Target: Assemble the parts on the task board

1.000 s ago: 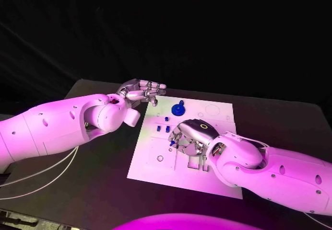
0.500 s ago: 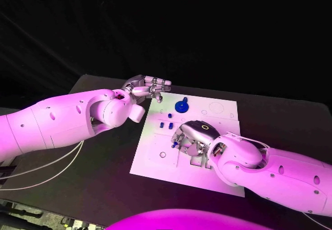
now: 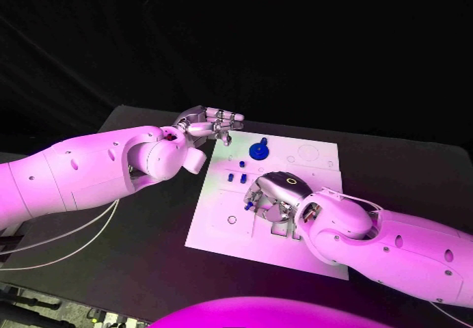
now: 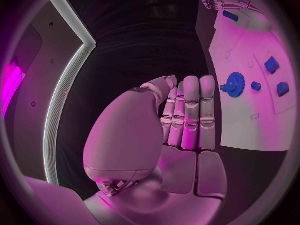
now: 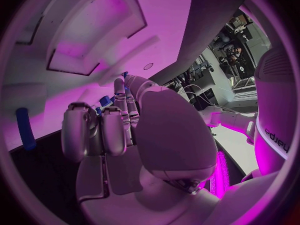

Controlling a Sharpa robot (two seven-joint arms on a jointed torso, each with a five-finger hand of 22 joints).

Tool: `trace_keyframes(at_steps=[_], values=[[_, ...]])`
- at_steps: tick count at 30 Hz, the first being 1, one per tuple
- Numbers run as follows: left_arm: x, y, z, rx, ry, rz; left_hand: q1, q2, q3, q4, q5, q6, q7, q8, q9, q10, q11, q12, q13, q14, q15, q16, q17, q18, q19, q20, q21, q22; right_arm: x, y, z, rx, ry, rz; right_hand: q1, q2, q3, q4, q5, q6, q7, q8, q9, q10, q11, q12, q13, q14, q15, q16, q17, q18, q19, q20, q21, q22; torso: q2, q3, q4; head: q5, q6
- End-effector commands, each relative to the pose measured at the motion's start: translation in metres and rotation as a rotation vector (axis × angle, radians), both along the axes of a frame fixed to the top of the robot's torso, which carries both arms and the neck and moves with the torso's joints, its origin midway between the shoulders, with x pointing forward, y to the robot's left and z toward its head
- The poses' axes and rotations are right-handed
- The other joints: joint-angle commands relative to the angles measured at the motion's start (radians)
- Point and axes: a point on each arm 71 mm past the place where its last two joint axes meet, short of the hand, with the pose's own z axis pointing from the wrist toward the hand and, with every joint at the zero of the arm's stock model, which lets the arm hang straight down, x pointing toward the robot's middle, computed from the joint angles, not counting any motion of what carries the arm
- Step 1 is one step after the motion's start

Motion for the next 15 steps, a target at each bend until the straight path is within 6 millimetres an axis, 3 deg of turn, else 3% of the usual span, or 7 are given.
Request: trace_keyframes(at_steps=[1,15], values=[[-0.0006,-0.0026,0.0012,-0.006,-0.003,-0.022,0.003,0.005,0.0,-0.005,-0.002,-0.005,0.005,-0.001,-0.001,-0.006,-0.001,0.004,0.002,0.002,0.004,0.003,-0.001,0.009,0.006,0.0,0.001,0.001,-0.0006,0.0007,-0.0022,-0.025,-0.003,0.001,-0.012,-0.002,0.005,-0.003,0.002,0.004,0.0,0.002,0.002,0.007,0.001,-0.005,-0.001,0.044,-0.003,0.003,0.001,-0.01,0.007,-0.001,0.006,0.174,0.0,0.0003,-0.0001,0.0,0.0],[-0.001,-0.0029,0.001,-0.007,0.001,-0.028,0.002,0.005,0.0,-0.005,-0.002,-0.005,0.005,-0.001,-0.001,-0.006,-0.001,0.004,0.002,0.001,0.004,0.003,-0.001,0.01,0.005,0.001,0.0,0.0,-0.0014,0.0048,-0.0025,-0.051,-0.018,0.007,-0.017,-0.003,0.004,-0.004,0.004,0.004,0.0,0.001,0.002,0.007,0.002,-0.006,-0.002,0.044,-0.002,0.003,0.0,-0.011,0.008,-0.001,0.008,0.175,0.0,-0.0001,0.0007,-0.002,0.001]])
